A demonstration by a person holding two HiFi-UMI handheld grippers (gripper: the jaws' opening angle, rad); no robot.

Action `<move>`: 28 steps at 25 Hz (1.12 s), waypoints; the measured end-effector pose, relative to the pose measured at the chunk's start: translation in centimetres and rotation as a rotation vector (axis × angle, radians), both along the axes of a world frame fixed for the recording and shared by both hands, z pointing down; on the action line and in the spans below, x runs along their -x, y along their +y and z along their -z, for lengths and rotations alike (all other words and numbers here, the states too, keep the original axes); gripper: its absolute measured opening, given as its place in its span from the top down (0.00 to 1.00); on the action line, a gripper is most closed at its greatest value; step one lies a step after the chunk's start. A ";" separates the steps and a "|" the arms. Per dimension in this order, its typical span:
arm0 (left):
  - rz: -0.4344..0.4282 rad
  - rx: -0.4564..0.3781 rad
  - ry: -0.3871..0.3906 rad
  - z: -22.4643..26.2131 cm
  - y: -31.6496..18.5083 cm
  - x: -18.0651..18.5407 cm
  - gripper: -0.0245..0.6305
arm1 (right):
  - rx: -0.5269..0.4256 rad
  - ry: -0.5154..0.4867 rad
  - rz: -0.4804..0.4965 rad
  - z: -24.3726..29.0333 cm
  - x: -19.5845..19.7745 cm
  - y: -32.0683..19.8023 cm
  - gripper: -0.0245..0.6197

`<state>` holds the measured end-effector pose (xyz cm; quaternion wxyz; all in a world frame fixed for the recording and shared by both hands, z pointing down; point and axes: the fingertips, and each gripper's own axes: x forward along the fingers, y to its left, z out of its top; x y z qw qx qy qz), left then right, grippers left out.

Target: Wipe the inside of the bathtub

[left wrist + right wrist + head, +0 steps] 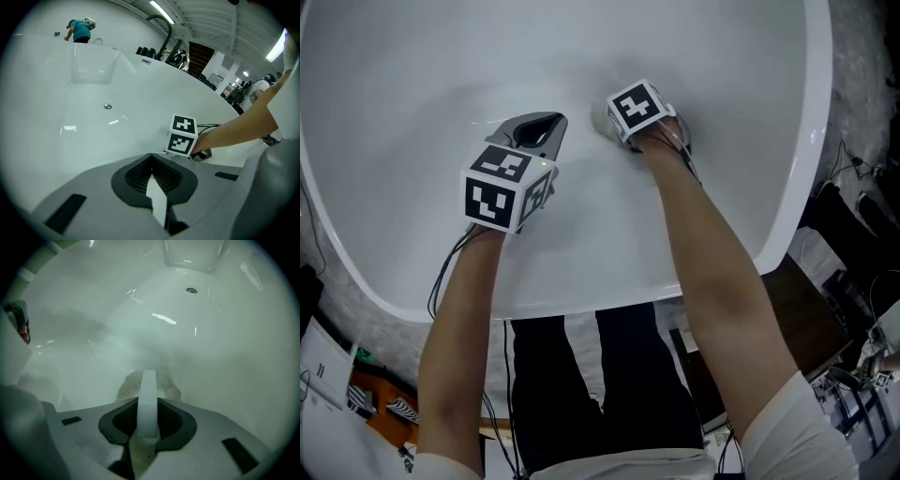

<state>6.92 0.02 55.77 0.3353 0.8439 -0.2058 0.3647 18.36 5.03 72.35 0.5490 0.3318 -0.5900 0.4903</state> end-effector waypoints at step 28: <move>0.015 -0.020 -0.010 2.0 2.4 -1.8 0.94 | -0.158 -0.034 0.040 4.6 -2.1 0.3 0.81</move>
